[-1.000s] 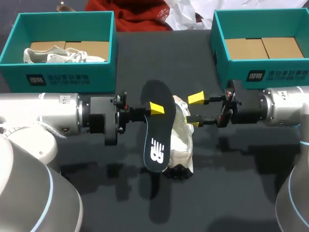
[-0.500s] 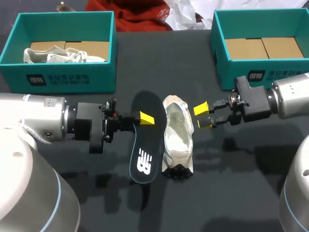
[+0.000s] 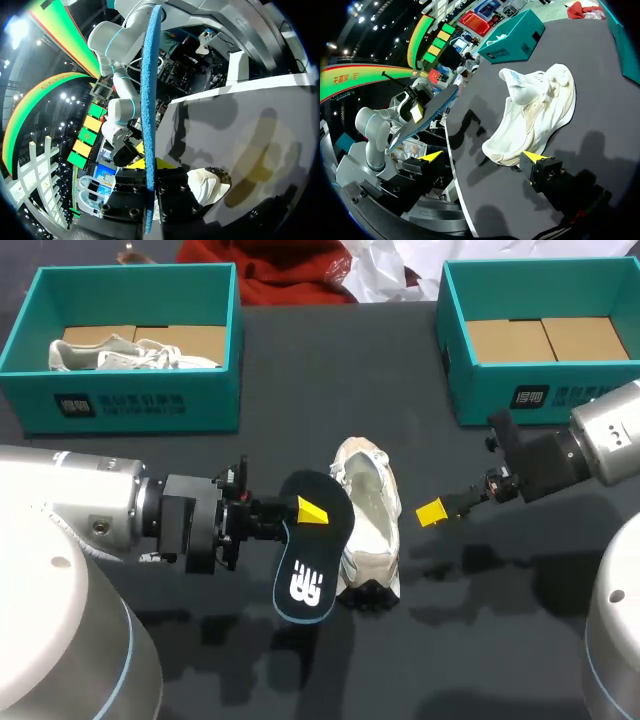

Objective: Take the shoe out of the shoebox, open the shoe tongue, remove and reinsert the insole, then place the shoe into the shoebox

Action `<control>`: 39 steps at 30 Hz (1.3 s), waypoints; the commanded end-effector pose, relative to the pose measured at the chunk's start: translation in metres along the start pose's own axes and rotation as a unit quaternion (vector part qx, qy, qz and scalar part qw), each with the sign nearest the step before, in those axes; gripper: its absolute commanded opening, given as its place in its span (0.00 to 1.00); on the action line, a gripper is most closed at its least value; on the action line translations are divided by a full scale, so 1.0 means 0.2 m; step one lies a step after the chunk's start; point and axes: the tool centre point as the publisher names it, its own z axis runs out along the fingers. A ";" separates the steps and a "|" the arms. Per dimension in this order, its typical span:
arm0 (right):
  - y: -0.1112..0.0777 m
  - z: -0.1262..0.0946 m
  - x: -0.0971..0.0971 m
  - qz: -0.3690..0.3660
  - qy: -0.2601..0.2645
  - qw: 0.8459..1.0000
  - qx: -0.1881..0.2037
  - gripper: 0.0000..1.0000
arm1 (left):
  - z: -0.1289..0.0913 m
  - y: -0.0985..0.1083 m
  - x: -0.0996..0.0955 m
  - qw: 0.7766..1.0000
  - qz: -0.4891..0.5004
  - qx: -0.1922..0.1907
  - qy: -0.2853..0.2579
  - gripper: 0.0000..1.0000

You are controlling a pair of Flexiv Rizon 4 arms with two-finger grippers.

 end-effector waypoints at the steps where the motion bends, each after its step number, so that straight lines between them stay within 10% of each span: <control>1: 0.00 -0.04 0.05 -0.020 -0.029 0.999 0.012 1.00 | -0.03 -0.06 -0.03 1.000 -0.001 -0.010 0.007 0.00; 11: 0.00 -0.04 0.05 -0.020 -0.029 0.999 0.012 1.00 | -0.01 -0.08 -0.02 1.000 -0.010 -0.005 0.004 0.00; 16: -0.04 -0.06 0.03 -0.039 0.110 0.993 0.002 1.00 | 0.01 -0.11 0.01 1.000 -0.004 -0.010 0.006 0.00; 23: -0.14 -0.02 0.11 -0.236 -0.037 0.971 0.026 1.00 | 0.05 -0.16 0.04 0.998 -0.055 0.017 0.014 0.00; 39: -0.18 0.07 -0.03 -0.267 -0.183 0.943 0.083 1.00 | 0.12 -0.20 0.11 0.971 -0.227 0.067 0.026 0.00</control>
